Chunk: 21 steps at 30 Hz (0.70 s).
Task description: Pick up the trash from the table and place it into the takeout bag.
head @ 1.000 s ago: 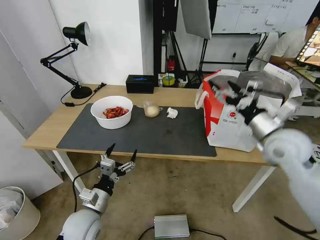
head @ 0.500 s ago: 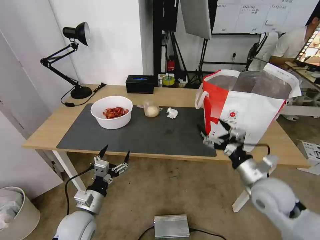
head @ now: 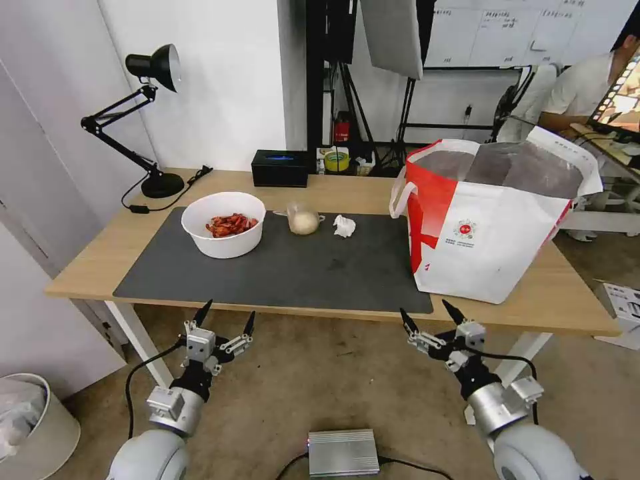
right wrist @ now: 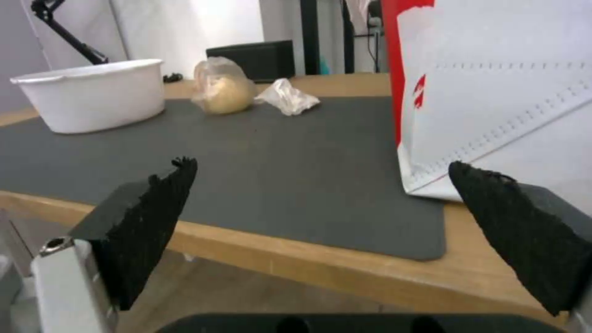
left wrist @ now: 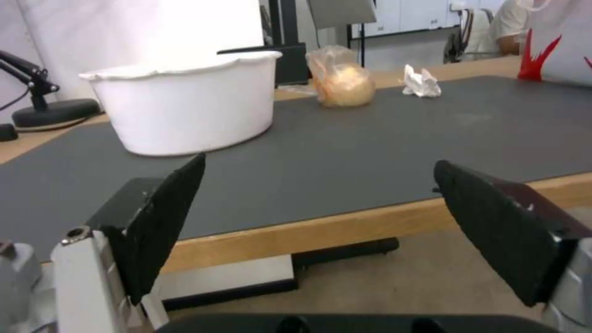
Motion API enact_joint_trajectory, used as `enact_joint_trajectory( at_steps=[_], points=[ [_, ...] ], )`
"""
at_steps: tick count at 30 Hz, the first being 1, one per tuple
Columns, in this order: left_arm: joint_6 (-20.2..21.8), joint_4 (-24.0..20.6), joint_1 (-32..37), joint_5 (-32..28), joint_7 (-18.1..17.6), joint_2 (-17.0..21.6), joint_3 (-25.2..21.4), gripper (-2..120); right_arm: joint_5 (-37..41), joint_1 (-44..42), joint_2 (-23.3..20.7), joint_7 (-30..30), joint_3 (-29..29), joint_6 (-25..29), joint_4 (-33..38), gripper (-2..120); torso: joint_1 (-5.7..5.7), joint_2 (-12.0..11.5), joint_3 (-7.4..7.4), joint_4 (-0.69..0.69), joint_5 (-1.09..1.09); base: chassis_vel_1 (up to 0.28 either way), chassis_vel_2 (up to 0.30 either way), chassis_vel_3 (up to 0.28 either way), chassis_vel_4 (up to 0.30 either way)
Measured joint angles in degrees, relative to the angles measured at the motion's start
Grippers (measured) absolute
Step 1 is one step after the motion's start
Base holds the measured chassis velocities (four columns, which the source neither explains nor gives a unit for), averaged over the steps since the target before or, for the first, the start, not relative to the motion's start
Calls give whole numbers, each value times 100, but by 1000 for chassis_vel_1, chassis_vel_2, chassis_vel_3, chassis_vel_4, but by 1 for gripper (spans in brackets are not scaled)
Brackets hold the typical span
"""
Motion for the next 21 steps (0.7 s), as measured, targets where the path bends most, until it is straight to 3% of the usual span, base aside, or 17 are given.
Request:
enact_joint_trajectory(
  at_steps=[16,21],
  points=[
    [-13,110,-66,-9,20,9,66,100,-40,107,76,24,-243,-60,-107,100,1,0,0,-1,0,0,0,0,0],
    [-21,106,-70,-9,23,9,90,100,-1,582,-19,103,-536,-220,-179,100,1,0,1,0,0,0,0,0,0]
  ],
)
